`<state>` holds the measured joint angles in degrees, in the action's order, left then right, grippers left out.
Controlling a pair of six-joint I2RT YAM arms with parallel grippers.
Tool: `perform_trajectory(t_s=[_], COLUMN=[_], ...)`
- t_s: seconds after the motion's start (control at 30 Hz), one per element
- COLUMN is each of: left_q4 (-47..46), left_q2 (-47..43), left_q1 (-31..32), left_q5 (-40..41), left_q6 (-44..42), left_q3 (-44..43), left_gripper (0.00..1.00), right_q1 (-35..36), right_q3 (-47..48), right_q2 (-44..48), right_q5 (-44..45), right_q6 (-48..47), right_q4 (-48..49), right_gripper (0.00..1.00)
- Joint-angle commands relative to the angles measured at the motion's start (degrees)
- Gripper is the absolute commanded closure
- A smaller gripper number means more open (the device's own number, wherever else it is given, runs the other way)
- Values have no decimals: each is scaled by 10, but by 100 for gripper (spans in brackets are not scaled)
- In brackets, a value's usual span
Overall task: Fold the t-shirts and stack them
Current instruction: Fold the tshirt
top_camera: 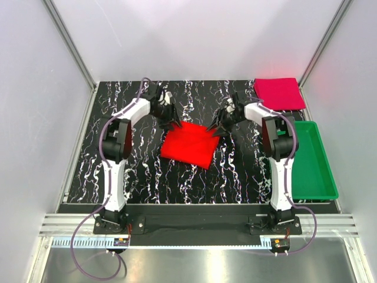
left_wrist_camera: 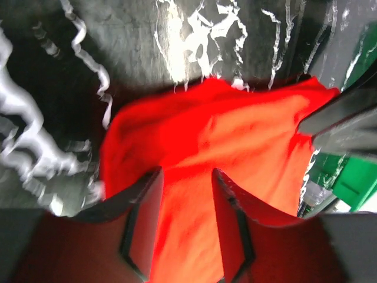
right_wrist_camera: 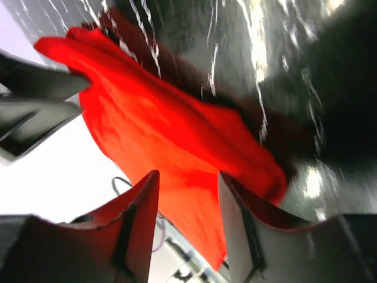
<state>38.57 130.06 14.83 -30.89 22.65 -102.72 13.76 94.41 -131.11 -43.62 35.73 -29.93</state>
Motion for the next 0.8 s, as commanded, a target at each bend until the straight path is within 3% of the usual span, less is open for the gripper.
perform_trajectory(t_s=[0.0,0.07,0.2,0.33,0.37,0.47,0.63,0.77], left_q4=[-9,-14,-66,-124,-132,-144,-111,-95], left_q2=[-138,-200,-283,-285,-279,-244,-201,-265], left_q1=[0,1,4,-1,-2,-3,-9,-9], left_q5=[43,41,-12,-34,-43,-44,1,22], left_q6=[-24,-9,30,42,39,11,-54,-63], left_q3=[37,93,220,312,329,338,341,354], left_gripper=[44,41,45,52,55,59,61,58], right_q1=[4,16,65,134,141,148,135,120], right_q3=[24,44,42,-33,-54,-131,-244,-274], right_q2=[85,105,139,135,133,125,128,202], right_q5=[58,77,53,-24,-47,-60,-47,16], right_q6=[-72,-87,-59,29,71,107,63,-4], right_q4=[-68,-111,-113,17,91,170,170,69], right_gripper=[48,45,43,47,48,57,67,67])
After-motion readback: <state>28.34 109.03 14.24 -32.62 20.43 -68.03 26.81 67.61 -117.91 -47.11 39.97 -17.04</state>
